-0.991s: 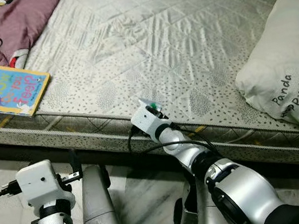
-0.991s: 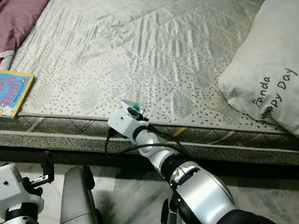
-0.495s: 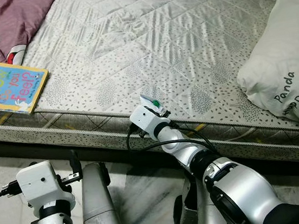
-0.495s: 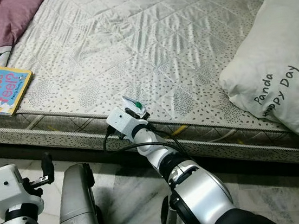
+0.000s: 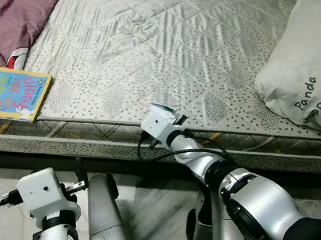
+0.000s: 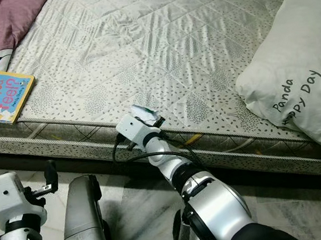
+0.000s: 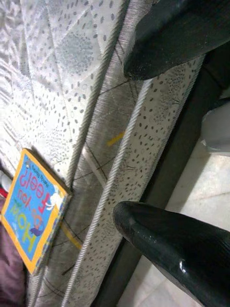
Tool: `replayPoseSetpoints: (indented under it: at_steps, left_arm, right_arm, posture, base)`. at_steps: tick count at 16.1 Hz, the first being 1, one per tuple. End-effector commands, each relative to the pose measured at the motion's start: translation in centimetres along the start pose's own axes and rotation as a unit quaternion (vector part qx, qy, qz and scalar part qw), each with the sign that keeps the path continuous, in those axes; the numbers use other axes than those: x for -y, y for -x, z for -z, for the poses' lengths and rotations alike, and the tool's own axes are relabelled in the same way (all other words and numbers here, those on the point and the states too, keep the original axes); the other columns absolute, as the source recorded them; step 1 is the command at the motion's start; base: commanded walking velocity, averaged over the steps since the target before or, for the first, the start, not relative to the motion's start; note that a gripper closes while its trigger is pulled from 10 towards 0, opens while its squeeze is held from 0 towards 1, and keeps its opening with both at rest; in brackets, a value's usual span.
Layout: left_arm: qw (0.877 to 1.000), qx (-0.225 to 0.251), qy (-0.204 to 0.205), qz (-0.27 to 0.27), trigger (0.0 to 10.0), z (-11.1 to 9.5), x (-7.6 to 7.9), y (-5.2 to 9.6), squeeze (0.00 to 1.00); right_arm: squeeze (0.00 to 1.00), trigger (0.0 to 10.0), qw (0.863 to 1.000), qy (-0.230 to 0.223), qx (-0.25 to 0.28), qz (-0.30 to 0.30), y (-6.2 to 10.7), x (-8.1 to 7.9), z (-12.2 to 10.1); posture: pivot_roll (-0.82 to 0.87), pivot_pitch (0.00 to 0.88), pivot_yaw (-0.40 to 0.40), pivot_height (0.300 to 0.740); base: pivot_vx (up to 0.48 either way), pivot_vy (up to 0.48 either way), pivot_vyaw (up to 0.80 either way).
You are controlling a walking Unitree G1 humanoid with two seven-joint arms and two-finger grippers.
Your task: Clean up the room
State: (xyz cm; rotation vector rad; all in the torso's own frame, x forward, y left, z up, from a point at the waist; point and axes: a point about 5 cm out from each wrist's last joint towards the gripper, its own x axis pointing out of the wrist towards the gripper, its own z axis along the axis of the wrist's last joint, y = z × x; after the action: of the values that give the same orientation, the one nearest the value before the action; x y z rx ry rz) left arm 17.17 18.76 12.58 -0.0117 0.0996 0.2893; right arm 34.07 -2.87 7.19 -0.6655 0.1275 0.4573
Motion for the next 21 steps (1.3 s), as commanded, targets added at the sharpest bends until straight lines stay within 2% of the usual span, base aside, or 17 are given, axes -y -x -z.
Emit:
replayPoseSetpoints:
  at_steps: [1,7,8,11,12,14,15,17,20,21]
  left_arm:
    - [1.000,-0.009,-0.005,-0.007,10.0,0.3,-0.3,-0.1,0.00]
    - [1.000,0.012,0.001,0.002,10.0,0.0,0.3,-1.9,0.00]
    - [1.000,0.021,0.006,0.006,10.0,-0.1,0.6,-2.9,0.00]
    - [0.999,0.033,0.013,0.014,10.0,-0.1,1.2,-4.7,0.00]
    - [0.999,0.038,0.014,0.019,10.0,-0.1,1.6,-5.4,0.00]
    - [0.998,0.044,0.014,0.030,10.0,-0.1,2.3,-6.3,0.00]
    - [0.998,0.054,0.018,0.036,10.0,-0.3,2.9,-7.5,0.00]
    - [0.998,0.056,0.023,0.035,10.0,-0.4,3.2,-8.3,0.00]
    - [0.998,0.056,0.026,0.031,10.0,0.1,3.0,-8.7,0.00]
    - [0.998,0.052,0.028,0.033,10.0,0.5,3.0,-8.6,0.00]
  right_arm:
    - [0.00,0.0,1.000,-0.001,-0.005,0.005,-0.1,0.4,0.1]
    - [0.00,0.0,0.999,-0.024,0.016,0.039,-0.2,2.9,0.0]
    - [0.00,0.0,0.997,-0.047,0.039,0.041,-0.1,3.6,-0.3]
    - [0.00,0.0,0.991,-0.109,0.066,0.040,0.6,4.1,0.3]
    - [0.00,0.0,0.986,-0.143,0.070,0.044,1.0,4.3,0.9]
    - [0.00,0.0,0.979,-0.181,0.081,0.051,1.6,4.7,1.5]
    - [0.00,0.0,0.967,-0.228,0.100,0.056,2.3,5.3,1.7]
    - [0.00,0.0,0.959,-0.251,0.117,0.059,3.0,5.8,1.8]
    - [0.00,0.0,0.939,-0.302,0.159,0.052,5.2,6.6,1.6]
    - [0.00,1.5,0.929,-0.331,0.164,0.031,6.3,6.1,1.9]
  posture:
    - [0.28,0.191,-0.091,0.522]
    - [0.24,0.123,-0.088,0.522]
    - [0.22,0.071,-0.081,0.522]
    - [0.16,0.000,-0.056,0.522]
    - [0.13,0.000,-0.040,0.522]
    - [0.10,0.000,-0.028,0.522]
    - [0.07,0.000,-0.018,0.522]
    - [0.05,0.000,-0.010,0.522]
    - [0.02,0.000,-0.003,0.522]
    - [0.02,0.000,-0.002,0.522]
  base:
    - [0.000,0.000,0.00]
    - [0.000,0.000,0.00]
    - [0.000,0.000,0.00]
    - [0.000,0.000,0.00]
    - [0.000,0.000,0.00]
    - [0.000,0.000,0.00]
    - [0.000,0.000,0.00]
    - [0.000,0.000,0.00]
    - [0.000,0.000,0.00]
    - [0.000,0.000,0.00]
